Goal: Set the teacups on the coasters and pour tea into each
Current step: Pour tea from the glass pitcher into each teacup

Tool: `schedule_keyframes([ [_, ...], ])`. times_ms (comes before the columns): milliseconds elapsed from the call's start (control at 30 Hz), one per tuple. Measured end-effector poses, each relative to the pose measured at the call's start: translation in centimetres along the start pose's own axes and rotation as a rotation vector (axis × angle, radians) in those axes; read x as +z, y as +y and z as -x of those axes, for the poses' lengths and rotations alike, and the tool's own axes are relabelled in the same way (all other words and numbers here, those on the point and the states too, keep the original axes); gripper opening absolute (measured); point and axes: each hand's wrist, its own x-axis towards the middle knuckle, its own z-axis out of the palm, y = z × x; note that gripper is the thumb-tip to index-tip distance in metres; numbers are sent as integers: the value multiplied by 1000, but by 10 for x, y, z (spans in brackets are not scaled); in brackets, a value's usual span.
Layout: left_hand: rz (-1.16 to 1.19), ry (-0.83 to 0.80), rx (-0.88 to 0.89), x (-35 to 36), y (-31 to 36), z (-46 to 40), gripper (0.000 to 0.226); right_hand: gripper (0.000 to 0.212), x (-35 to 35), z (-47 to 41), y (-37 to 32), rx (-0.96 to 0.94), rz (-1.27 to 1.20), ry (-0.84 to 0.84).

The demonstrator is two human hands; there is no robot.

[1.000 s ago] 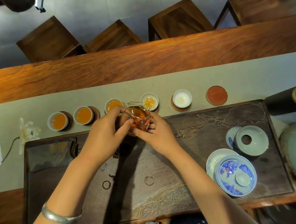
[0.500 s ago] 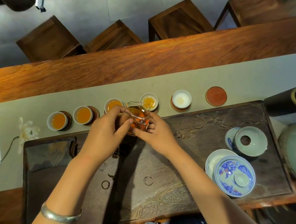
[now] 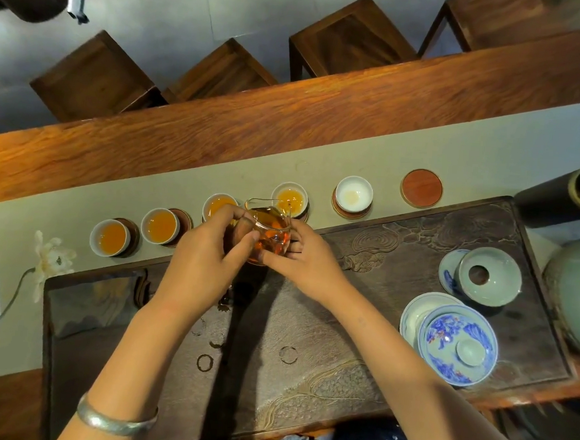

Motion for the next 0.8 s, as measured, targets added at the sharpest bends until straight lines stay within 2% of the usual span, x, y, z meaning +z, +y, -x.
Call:
schedule_keyframes([
  [300, 3, 12, -6, 1, 2, -2, 17, 54, -2, -1, -2, -4, 13, -2],
  [533, 3, 19, -5, 1, 2, -3, 17, 68, -2, 0, -2, 1, 13, -8],
  [800, -5, 13, -9, 1, 6, -3, 18, 53, -4, -1, -3, 7, 32, -15],
])
